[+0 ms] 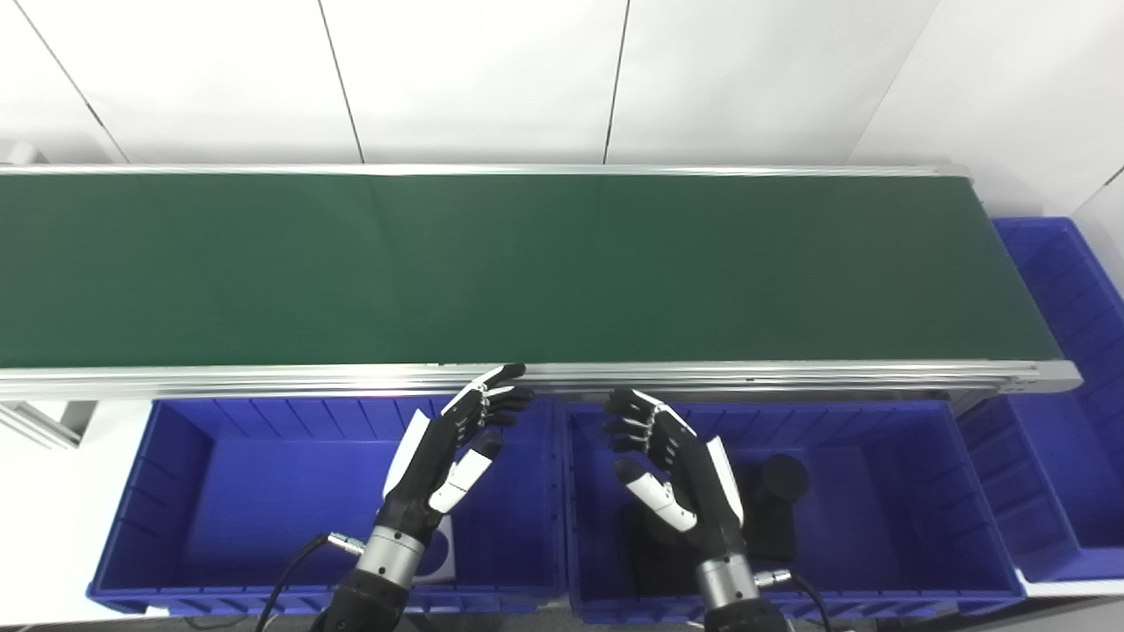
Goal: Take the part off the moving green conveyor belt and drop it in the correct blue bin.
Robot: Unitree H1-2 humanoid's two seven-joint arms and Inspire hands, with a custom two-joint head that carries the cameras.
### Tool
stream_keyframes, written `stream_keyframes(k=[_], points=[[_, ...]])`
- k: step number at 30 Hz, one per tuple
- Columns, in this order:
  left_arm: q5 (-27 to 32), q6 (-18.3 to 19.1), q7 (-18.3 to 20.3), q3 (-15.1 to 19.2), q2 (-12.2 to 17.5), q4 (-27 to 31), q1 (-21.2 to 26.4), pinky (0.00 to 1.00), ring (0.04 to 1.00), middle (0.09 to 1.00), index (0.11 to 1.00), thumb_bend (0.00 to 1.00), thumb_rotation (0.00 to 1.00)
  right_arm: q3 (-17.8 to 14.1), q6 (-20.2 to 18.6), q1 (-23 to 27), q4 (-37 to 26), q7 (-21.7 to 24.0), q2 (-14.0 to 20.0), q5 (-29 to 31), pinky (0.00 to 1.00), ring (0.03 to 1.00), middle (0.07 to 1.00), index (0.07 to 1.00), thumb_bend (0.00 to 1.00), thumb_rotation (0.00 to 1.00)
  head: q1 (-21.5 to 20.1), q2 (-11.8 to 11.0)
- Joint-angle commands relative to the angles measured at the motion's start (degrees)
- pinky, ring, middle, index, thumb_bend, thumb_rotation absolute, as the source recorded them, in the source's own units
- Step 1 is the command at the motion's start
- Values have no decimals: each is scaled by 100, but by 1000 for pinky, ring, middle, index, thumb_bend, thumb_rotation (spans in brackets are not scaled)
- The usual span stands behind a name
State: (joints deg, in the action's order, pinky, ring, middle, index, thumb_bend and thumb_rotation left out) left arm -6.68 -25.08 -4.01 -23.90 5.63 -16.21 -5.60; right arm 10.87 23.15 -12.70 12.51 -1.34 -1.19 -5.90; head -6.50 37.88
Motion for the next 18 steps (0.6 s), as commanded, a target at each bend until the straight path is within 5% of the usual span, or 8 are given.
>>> stream_keyframes(k=[1, 18], points=[[42, -185, -185, -55, 60, 63, 127, 705, 746, 756, 844, 756, 978, 36, 373, 52, -13, -32, -44, 49, 645, 719, 767, 774, 829, 699, -4, -26], [164, -185, -344, -334, 103, -145, 177, 707, 752, 766, 840, 730, 943, 149, 376, 57, -16, -40, 77, 52, 662, 718, 757, 754, 843, 750, 77, -349]])
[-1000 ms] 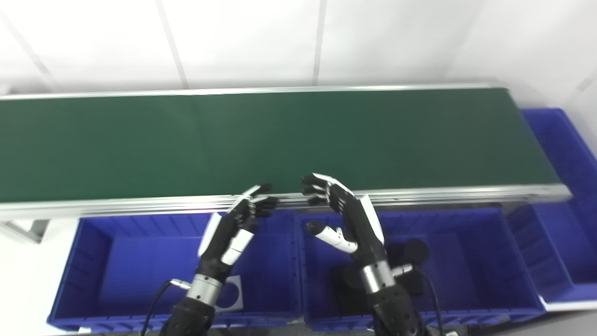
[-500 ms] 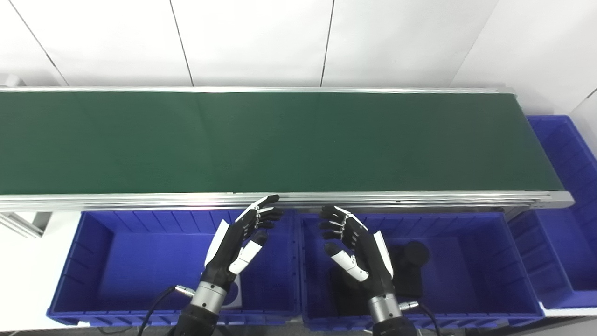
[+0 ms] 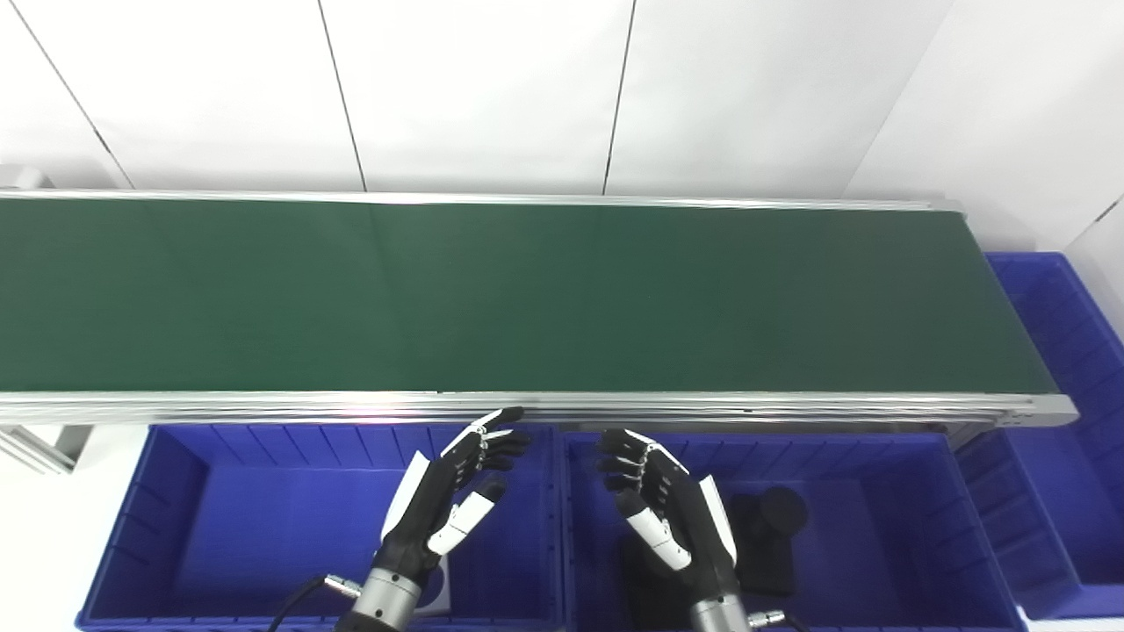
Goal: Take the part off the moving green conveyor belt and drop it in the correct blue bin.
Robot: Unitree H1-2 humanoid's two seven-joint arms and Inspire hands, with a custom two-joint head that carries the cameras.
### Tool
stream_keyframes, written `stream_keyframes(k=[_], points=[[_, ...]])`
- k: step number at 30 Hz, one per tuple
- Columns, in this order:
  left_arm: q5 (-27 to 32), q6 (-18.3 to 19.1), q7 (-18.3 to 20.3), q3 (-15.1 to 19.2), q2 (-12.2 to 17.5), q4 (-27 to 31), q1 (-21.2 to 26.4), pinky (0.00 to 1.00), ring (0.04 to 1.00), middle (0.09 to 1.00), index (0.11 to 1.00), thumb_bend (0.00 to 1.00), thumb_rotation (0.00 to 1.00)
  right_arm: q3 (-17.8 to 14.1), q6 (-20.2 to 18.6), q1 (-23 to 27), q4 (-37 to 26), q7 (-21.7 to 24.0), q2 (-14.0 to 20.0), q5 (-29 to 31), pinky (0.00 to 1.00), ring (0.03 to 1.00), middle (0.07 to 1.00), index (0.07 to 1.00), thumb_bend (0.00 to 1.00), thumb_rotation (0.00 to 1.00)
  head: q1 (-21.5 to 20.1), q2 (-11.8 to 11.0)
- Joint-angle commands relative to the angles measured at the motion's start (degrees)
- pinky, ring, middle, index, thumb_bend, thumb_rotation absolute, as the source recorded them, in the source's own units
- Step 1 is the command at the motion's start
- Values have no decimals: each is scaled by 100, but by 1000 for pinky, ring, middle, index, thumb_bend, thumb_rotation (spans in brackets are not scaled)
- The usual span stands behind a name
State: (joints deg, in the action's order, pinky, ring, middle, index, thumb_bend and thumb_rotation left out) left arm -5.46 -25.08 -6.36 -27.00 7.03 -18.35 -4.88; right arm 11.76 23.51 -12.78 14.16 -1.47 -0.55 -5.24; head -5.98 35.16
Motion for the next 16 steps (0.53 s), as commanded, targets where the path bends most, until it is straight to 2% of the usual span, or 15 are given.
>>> stream_keyframes(k=[1, 4, 7, 13, 16], points=[[37, -185, -113, -35, -35, 58, 108, 705, 752, 767, 838, 733, 941, 96, 340, 72, -199, -56, 35, -45, 662, 718, 755, 752, 838, 735, 25, -76], [67, -185, -106, -45, -54, -28, 127, 708, 755, 764, 833, 749, 933, 202, 339, 80, -240, -112, 78, -97, 670, 724, 754, 748, 845, 710, 85, -206], [38, -185, -170, -79, -51, -78, 145, 715, 755, 760, 832, 770, 936, 283, 339, 84, -246, -181, 116, -144, 677, 729, 755, 747, 854, 705, 85, -206], [-17, -185, -312, -175, -13, -28, 145, 716, 755, 759, 833, 775, 944, 367, 339, 81, -243, -286, 188, -185, 684, 729, 756, 751, 839, 717, 95, -172], [-21, -185, -352, -232, 14, 33, 137, 729, 763, 764, 839, 759, 945, 379, 340, 45, -322, -277, 210, -134, 689, 734, 762, 753, 823, 709, 171, -48]])
